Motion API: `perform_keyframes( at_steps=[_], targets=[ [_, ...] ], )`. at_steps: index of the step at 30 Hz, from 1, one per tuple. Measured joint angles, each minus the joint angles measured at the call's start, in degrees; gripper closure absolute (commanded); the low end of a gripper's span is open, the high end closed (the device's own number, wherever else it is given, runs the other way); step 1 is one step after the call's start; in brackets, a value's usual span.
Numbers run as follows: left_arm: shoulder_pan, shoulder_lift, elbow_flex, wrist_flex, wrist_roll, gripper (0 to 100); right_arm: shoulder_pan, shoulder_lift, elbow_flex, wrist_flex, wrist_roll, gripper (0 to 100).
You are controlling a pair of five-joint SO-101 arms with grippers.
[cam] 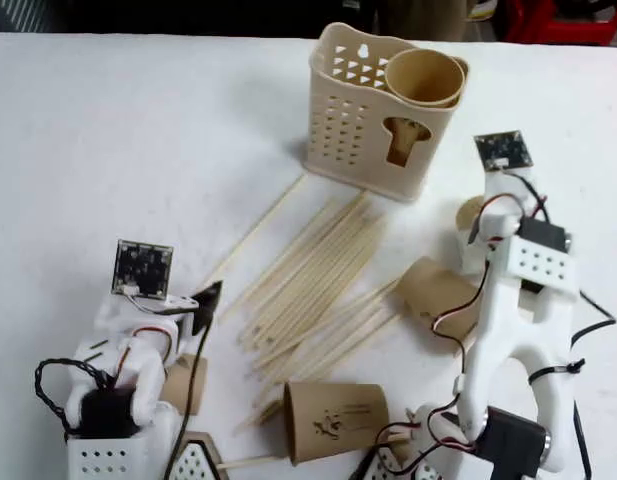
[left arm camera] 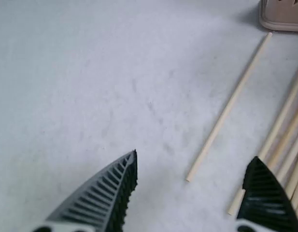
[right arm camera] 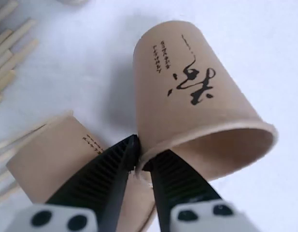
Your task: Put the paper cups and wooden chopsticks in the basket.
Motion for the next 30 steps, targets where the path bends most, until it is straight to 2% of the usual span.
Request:
perform_keyframes(
  at_steps=[12, 18, 25, 30],
  targets=[
    [0.00, 0.00, 1.14, -1.41, 0.00, 65, 1.32, 0.00, -15.21, 12.84, 12.13, 97.9],
    [0.00, 0.00, 1.14, -1.58, 0.00, 65, 1.32, 0.00, -22.07, 15.56, 12.48, 97.9],
    [0.00, 0.00, 1.14, -1.58, 0.00, 65, 1.23, 0.00, -36.84, 18.64, 12.48, 97.9],
    [0.00, 0.00, 1.14, -1.58, 0.00, 65, -2.37, 0.00, -44.04, 20.13, 12.57, 97.9]
  ],
)
